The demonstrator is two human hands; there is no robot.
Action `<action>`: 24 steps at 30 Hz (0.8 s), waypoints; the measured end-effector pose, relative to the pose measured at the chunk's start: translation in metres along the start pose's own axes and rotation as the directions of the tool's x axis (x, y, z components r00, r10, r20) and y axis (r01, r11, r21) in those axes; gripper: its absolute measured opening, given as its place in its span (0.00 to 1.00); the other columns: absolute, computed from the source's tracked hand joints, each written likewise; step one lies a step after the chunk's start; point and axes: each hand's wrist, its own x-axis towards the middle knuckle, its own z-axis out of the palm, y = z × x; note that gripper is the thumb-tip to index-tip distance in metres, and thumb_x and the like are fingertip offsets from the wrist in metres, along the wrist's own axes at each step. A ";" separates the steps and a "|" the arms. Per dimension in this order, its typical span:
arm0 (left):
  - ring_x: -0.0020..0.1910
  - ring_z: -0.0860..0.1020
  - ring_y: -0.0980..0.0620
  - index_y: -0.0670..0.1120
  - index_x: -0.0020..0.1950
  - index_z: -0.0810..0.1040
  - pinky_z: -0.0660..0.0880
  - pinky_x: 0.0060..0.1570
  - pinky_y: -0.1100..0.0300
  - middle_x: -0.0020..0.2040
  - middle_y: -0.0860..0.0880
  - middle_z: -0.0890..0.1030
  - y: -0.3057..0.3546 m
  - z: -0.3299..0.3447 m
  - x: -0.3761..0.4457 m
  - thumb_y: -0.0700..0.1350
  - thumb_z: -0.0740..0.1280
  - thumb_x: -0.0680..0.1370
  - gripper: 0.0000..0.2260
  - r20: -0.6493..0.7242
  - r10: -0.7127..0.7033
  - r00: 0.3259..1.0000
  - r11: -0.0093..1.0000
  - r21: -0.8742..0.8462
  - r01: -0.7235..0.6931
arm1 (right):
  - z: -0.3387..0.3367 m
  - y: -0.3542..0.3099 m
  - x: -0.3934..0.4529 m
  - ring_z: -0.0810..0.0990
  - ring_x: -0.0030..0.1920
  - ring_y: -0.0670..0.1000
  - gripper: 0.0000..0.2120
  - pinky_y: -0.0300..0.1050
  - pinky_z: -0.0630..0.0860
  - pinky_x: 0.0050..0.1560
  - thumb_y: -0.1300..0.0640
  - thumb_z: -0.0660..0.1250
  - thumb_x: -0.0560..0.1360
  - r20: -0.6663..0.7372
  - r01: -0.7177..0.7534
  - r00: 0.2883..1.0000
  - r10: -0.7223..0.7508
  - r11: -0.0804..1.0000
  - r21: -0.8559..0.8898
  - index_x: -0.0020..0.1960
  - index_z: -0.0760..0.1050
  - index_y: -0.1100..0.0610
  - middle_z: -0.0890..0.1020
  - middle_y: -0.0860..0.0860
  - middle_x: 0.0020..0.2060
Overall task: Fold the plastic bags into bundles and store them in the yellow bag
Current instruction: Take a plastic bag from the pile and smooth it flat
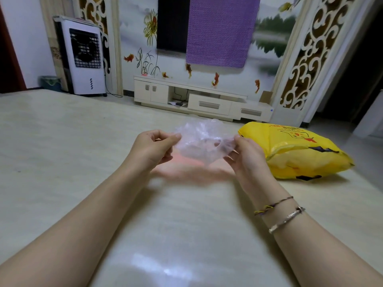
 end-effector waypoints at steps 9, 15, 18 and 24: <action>0.46 0.81 0.49 0.45 0.51 0.77 0.78 0.53 0.49 0.47 0.50 0.81 0.010 0.009 -0.007 0.63 0.63 0.76 0.21 0.135 -0.186 0.973 0.982 0.009 0.187 | 0.000 -0.009 -0.004 0.80 0.36 0.49 0.04 0.42 0.77 0.40 0.58 0.65 0.78 0.112 0.133 0.987 -0.114 0.974 -0.185 0.44 0.73 0.55 0.82 0.54 0.39; 0.51 0.83 0.41 0.39 0.62 0.77 0.78 0.50 0.49 0.56 0.37 0.81 0.008 -0.003 -0.009 0.55 0.69 0.75 0.23 0.406 -0.196 0.893 0.980 0.055 0.190 | 0.005 -0.007 -0.014 0.71 0.41 0.58 0.05 0.50 0.67 0.42 0.55 0.72 0.72 0.385 0.172 0.919 -0.083 0.964 -0.204 0.41 0.77 0.54 0.79 0.57 0.38; 0.34 0.81 0.53 0.38 0.53 0.80 0.78 0.32 0.62 0.43 0.43 0.83 0.005 0.002 -0.010 0.41 0.67 0.78 0.08 0.322 -0.103 0.941 0.995 0.032 0.098 | 0.006 -0.008 -0.016 0.75 0.37 0.53 0.07 0.44 0.69 0.40 0.56 0.70 0.75 0.320 0.226 0.938 -0.130 0.931 -0.285 0.42 0.77 0.58 0.81 0.51 0.33; 0.35 0.78 0.52 0.44 0.43 0.79 0.76 0.36 0.61 0.39 0.44 0.81 0.002 0.003 0.005 0.41 0.66 0.79 0.05 -0.023 0.176 0.984 0.984 -0.010 -0.176 | 0.004 -0.009 -0.023 0.72 0.32 0.49 0.15 0.40 0.70 0.31 0.51 0.65 0.78 0.334 0.085 0.933 0.130 0.824 -0.560 0.37 0.77 0.59 0.75 0.52 0.32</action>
